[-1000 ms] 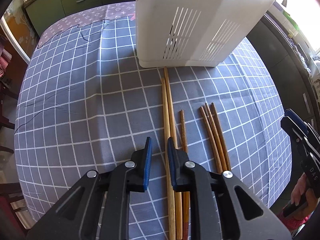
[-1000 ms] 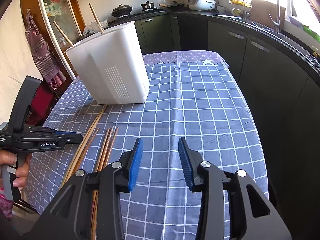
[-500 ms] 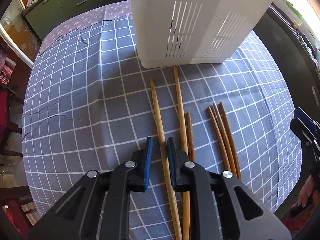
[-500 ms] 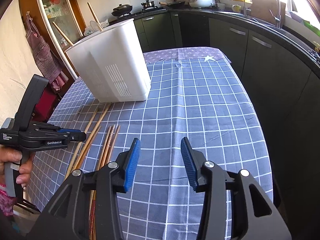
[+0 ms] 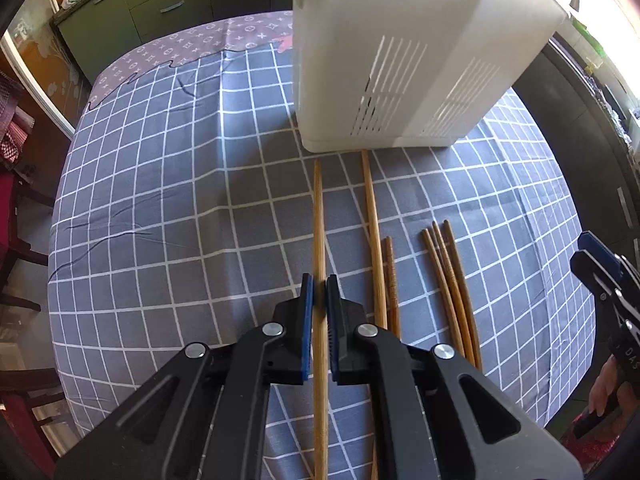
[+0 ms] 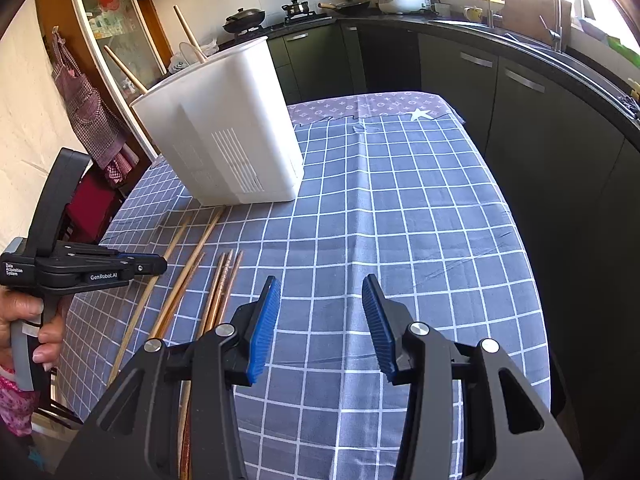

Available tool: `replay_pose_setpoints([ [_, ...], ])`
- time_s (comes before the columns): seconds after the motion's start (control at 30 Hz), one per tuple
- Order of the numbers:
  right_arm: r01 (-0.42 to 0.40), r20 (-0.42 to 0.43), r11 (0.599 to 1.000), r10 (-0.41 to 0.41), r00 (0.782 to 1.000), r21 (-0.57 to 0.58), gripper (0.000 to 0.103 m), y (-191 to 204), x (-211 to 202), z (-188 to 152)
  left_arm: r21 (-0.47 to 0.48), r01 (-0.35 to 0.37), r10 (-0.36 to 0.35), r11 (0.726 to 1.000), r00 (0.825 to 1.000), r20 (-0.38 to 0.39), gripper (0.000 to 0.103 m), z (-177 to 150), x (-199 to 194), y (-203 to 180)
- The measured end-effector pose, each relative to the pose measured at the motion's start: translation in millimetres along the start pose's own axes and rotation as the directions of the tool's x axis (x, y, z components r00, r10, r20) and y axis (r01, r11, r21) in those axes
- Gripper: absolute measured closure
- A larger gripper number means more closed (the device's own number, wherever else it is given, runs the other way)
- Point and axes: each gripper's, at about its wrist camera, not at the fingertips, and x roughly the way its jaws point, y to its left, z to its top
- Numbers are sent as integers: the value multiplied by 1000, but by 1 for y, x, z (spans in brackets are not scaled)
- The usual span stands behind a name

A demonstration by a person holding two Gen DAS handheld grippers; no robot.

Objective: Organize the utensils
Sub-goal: 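Lower the left gripper onto a loose wooden chopstick and close it, then lift the wooden chopstick upright with the left gripper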

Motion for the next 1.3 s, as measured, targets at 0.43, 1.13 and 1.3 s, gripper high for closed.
replay_pose_setpoints([
  [0.43,-1,-7,999,1,1000,-37,59,15,0,3,-47,21,-7,999,959,282,96,-5,-110,42],
  [1.13,-55,-243,986,16,970,-155,69,63,73,14,1,6,-6,1000,907,421,96,-81,-158,37],
  [1.3,-37,-261,976,-21,965,-215,72,80,80,11,13,1,-7,1000,906,422,96,-83,-159,34],
])
